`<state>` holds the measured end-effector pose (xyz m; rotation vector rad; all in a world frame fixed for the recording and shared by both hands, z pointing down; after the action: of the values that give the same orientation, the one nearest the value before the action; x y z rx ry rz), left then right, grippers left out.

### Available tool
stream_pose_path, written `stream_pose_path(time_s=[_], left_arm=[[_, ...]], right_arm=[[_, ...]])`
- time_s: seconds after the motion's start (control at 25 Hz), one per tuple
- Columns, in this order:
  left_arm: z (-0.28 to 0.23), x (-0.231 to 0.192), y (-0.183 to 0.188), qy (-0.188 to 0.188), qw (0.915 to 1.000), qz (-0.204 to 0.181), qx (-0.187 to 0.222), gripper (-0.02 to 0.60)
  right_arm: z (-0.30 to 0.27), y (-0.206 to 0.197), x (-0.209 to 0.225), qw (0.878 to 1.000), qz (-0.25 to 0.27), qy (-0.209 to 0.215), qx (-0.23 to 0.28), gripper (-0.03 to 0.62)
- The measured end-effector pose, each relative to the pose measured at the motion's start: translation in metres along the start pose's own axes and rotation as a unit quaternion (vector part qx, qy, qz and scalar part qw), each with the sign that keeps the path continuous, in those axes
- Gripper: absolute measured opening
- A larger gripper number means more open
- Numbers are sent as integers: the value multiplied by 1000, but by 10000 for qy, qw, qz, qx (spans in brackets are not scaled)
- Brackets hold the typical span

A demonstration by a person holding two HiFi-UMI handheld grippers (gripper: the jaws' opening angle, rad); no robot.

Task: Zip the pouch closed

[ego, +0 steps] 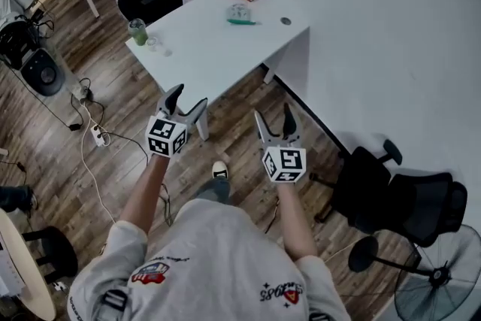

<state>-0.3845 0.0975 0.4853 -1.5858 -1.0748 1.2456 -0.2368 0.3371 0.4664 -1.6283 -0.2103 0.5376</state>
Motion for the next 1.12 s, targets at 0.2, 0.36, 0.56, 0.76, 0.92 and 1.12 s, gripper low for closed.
stream_pose_path(time_s=[0.2,0.36,0.56,0.76,0.92,1.12], left_arm=[[-56,-22,13,155,9998,-1,-84,321],[-93,-39,24,186,9998,-59,-89,321],[-130,-60,36,201,9997,-82,-111,321],[-160,-77,43,282,9995,-5,-108,321],[-184,-94,50,397,9992,16,39,321],[-219,-120,61,665,9977,103,58,321]], right_arm=[[-60,0,39,9998,-2,173,38,345],[-102,0,63,9997,43,237,44,345],[-144,0,84,9996,67,269,74,345],[-183,-4,102,9994,83,317,65,344],[-220,-11,118,9990,101,420,78,344],[-276,-19,141,9983,86,564,130,324]])
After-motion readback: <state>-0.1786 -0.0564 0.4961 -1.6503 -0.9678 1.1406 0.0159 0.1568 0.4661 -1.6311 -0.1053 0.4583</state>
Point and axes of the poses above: the fingertips, and each gripper's own axes: z backward along the fingers, x to its right, y out of its top, the point moved 7 cm from there along z, backward along the fingers, and after that the axes turned 12 degrees about z, right-handed, at the moved point
